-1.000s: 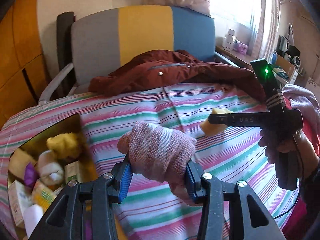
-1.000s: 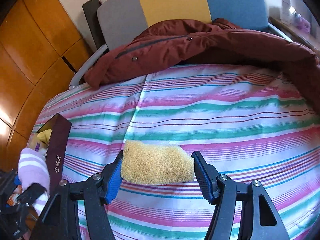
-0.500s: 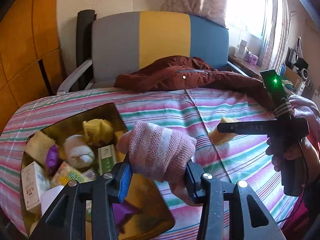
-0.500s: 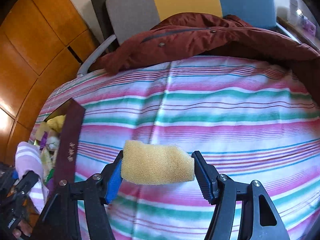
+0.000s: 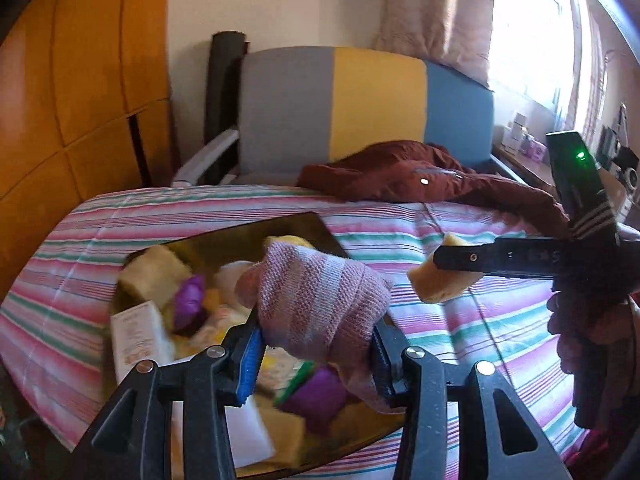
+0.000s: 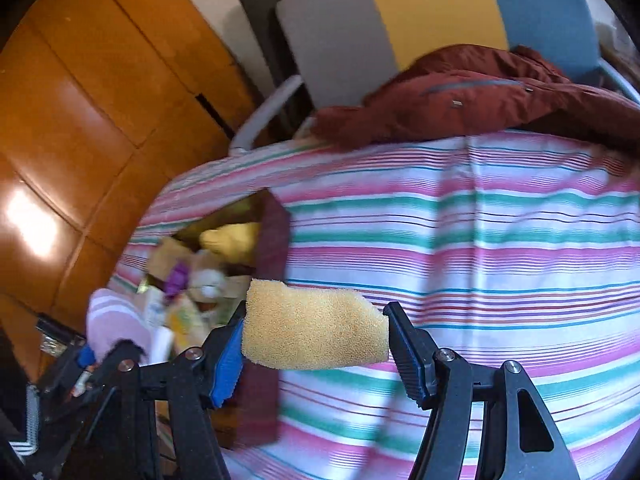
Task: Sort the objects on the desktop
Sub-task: 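Carry the yellow sponge and pink striped sock into the gold tray and release both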
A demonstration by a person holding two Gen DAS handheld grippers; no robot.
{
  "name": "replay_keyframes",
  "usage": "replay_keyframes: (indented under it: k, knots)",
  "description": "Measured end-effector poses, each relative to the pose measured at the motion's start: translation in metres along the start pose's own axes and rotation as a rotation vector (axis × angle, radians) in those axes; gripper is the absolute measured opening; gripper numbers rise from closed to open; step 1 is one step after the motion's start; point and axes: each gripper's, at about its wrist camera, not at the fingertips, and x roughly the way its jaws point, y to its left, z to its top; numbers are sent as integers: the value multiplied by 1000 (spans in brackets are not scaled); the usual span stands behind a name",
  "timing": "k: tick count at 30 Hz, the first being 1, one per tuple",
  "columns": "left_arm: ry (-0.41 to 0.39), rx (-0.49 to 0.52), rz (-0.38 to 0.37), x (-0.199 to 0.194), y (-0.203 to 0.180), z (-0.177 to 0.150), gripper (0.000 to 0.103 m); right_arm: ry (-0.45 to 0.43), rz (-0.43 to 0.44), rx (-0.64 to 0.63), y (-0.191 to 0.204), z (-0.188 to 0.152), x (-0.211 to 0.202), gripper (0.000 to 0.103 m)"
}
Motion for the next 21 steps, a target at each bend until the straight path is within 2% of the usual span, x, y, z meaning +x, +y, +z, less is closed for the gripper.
replay_keyframes:
  k: [11, 19, 21]
  knots:
    - [18, -109, 80, 0, 56, -16, 46, 1, 91, -18, 70, -5, 22, 66]
    - [45, -131, 123, 21, 73, -17, 47, 6, 74, -36, 102, 0, 46, 67]
    - [47, -139, 127, 24, 74, -16, 51, 7, 64, -43, 106, 4, 52, 68]
